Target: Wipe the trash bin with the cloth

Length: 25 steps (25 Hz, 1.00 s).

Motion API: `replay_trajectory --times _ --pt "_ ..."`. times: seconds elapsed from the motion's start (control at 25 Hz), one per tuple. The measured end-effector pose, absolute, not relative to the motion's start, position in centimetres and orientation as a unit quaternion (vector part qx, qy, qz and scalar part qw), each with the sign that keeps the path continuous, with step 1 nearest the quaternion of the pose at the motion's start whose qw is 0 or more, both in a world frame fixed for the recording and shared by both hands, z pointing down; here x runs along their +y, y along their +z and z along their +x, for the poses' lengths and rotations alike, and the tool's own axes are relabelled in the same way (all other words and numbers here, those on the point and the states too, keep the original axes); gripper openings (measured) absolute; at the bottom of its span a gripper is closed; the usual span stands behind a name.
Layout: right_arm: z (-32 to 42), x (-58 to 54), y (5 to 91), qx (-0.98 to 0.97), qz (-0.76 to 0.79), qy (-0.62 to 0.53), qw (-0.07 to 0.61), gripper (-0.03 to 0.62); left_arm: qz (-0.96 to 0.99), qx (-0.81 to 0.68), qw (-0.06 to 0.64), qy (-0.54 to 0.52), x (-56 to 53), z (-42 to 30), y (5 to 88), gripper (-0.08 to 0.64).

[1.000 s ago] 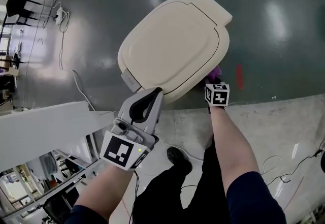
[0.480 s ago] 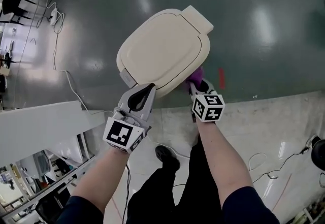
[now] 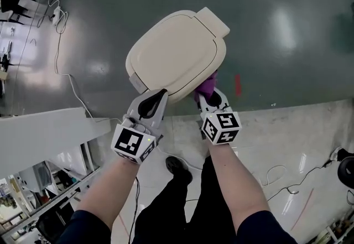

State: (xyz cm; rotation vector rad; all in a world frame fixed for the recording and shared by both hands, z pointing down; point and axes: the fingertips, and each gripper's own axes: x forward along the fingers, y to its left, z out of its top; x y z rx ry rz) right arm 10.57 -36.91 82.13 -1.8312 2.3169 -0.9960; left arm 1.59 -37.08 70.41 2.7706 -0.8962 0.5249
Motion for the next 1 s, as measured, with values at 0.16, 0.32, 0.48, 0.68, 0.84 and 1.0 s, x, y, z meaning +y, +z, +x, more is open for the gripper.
replay_trajectory --times 0.16,0.32,0.48,0.68,0.84,1.0 --pt "9.1 -36.4 87.5 0.744 -0.580 -0.329 -0.033 0.077 0.935 -0.302 0.100 0.159 -37.1 1.6 70.3 -0.012" --pt "7.1 -36.0 93.6 0.741 -0.568 -0.348 -0.079 0.077 0.937 -0.299 0.099 0.151 -37.1 1.6 70.4 -0.012" --pt "6.5 -36.1 99.0 0.726 -0.572 -0.367 -0.108 0.077 0.940 -0.294 0.093 0.147 -37.1 1.6 70.5 -0.012" --pt "5.5 -35.9 104.9 0.711 -0.565 -0.386 -0.164 0.077 0.942 -0.290 0.093 0.143 -36.9 1.5 70.6 -0.012" --pt "4.2 -35.1 108.5 0.709 -0.546 -0.397 -0.206 0.078 0.940 -0.293 0.105 0.141 -36.7 1.5 70.6 -0.012" --pt "2.9 -34.9 109.2 0.712 -0.535 -0.399 -0.218 0.077 0.941 -0.294 0.100 0.136 -36.9 1.4 70.5 -0.012"
